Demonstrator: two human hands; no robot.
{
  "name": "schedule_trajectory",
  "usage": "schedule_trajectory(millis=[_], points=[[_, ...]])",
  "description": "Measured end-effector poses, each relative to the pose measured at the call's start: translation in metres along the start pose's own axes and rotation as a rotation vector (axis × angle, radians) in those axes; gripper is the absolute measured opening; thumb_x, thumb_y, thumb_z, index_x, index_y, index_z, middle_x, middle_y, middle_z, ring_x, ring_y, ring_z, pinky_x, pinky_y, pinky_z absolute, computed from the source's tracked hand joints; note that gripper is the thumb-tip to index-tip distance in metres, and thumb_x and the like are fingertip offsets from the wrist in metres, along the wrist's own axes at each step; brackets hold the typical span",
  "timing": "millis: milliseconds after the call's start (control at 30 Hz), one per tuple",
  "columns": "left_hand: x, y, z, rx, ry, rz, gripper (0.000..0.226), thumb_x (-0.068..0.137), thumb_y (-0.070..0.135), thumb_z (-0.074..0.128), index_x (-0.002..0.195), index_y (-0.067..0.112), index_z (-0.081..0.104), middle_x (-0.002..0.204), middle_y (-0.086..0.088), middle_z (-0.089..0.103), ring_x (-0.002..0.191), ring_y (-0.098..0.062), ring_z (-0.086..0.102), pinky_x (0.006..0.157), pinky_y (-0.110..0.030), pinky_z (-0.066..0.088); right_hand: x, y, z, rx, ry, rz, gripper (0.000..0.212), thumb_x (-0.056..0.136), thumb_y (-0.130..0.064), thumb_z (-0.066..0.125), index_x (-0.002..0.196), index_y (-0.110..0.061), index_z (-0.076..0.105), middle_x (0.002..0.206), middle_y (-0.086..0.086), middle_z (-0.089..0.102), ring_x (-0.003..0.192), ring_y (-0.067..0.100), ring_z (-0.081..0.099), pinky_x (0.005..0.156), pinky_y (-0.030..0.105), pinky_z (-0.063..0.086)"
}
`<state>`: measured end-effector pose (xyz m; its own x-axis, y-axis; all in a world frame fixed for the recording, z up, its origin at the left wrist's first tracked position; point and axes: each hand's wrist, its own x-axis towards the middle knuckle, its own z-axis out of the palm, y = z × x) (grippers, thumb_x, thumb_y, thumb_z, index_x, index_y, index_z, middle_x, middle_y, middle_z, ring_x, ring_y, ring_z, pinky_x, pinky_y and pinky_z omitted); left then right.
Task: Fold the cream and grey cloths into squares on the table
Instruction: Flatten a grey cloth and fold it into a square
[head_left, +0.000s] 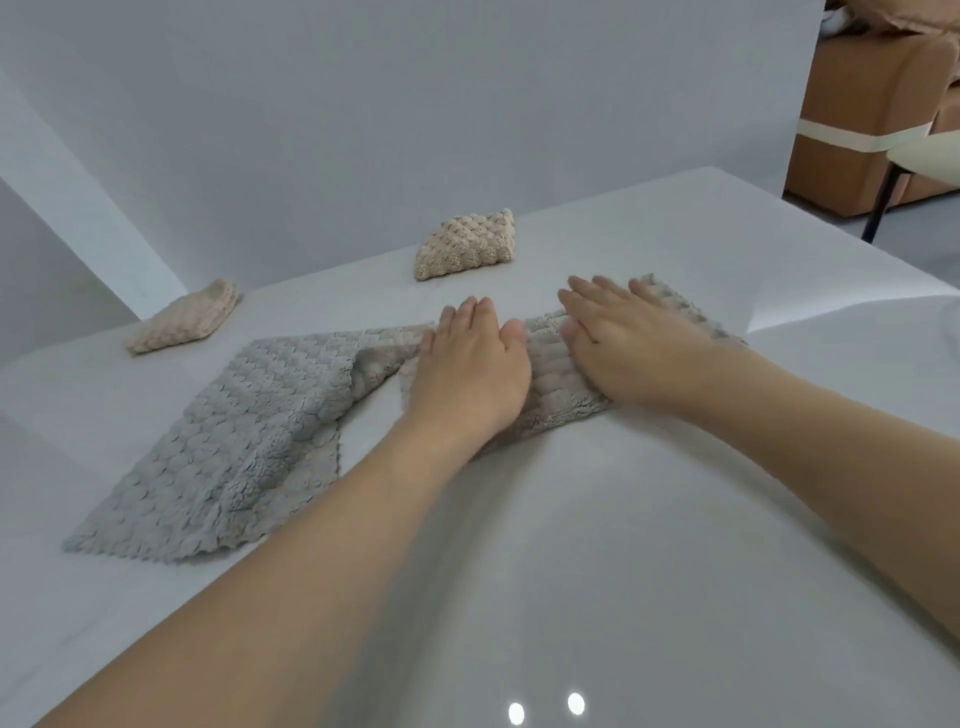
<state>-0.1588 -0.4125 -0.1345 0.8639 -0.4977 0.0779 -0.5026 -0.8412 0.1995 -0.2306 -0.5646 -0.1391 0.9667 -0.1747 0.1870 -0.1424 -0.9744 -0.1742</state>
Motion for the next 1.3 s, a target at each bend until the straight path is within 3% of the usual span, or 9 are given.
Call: schedule_trajectory(millis=[167, 633, 867, 1067, 1167, 1300], points=[[-0.005, 0.010, 0.024, 0.093, -0.097, -0.005, 0.060, 0.102, 0.040, 0.009, 0.157, 0.019, 0.003, 0.165, 0.003, 0.000, 0.151, -0.019, -0.003, 0.122, -0.044, -0.004, -0.002, 0.014, 0.013, -0.058, -0.156, -0.038, 0.056, 0.103, -0.041, 0.012, 0.155, -0.020, 0.006, 0.163, -0.001, 0.001, 0.149, 0.017, 0.001, 0.120, 0.039, 0.001], [-0.007, 0.011, 0.021, 0.089, -0.106, -0.012, 0.060, 0.102, 0.043, 0.011, 0.158, 0.021, 0.003, 0.165, 0.002, 0.000, 0.151, -0.017, -0.004, 0.122, -0.041, -0.005, -0.003, 0.016, 0.012, -0.050, -0.148, -0.043, 0.057, 0.103, -0.042, 0.012, 0.155, -0.019, 0.005, 0.163, -0.002, 0.001, 0.149, 0.014, -0.001, 0.120, 0.038, 0.000], [-0.008, -0.007, 0.020, 0.108, -0.111, -0.043, 0.063, 0.102, 0.047, 0.011, 0.158, 0.020, 0.003, 0.165, 0.000, -0.002, 0.151, -0.017, -0.005, 0.122, -0.039, -0.004, -0.003, 0.039, 0.007, -0.056, -0.178, 0.051, 0.058, 0.102, -0.045, 0.011, 0.155, -0.022, 0.004, 0.163, -0.004, 0.000, 0.149, 0.013, -0.002, 0.120, 0.038, 0.000], [-0.020, -0.030, 0.015, 0.122, -0.110, -0.090, 0.064, 0.102, 0.048, 0.010, 0.158, 0.018, 0.003, 0.165, 0.001, -0.003, 0.151, -0.016, -0.006, 0.122, -0.038, -0.004, 0.000, 0.052, 0.004, -0.038, -0.199, 0.168, 0.058, 0.102, -0.044, 0.010, 0.155, -0.022, 0.005, 0.163, -0.005, -0.001, 0.149, 0.016, -0.001, 0.120, 0.046, -0.002], [-0.026, -0.032, 0.013, 0.159, -0.126, -0.101, 0.065, 0.102, 0.049, 0.009, 0.158, 0.016, 0.002, 0.165, -0.002, -0.004, 0.151, -0.018, -0.005, 0.122, -0.040, -0.005, -0.001, 0.047, 0.003, -0.121, -0.164, 0.193, 0.057, 0.101, -0.040, 0.011, 0.154, -0.017, 0.014, 0.162, 0.000, 0.010, 0.149, 0.022, 0.005, 0.118, 0.049, -0.007], [-0.019, -0.023, 0.000, 0.234, -0.104, -0.085, 0.063, 0.102, 0.043, 0.014, 0.157, 0.012, 0.006, 0.165, -0.006, -0.002, 0.151, -0.022, -0.003, 0.121, -0.046, -0.006, 0.000, 0.016, -0.002, -0.140, 0.110, 0.047, 0.044, 0.097, -0.020, 0.033, 0.138, -0.010, 0.044, 0.148, 0.005, 0.042, 0.145, 0.023, 0.021, 0.118, 0.047, -0.004]])
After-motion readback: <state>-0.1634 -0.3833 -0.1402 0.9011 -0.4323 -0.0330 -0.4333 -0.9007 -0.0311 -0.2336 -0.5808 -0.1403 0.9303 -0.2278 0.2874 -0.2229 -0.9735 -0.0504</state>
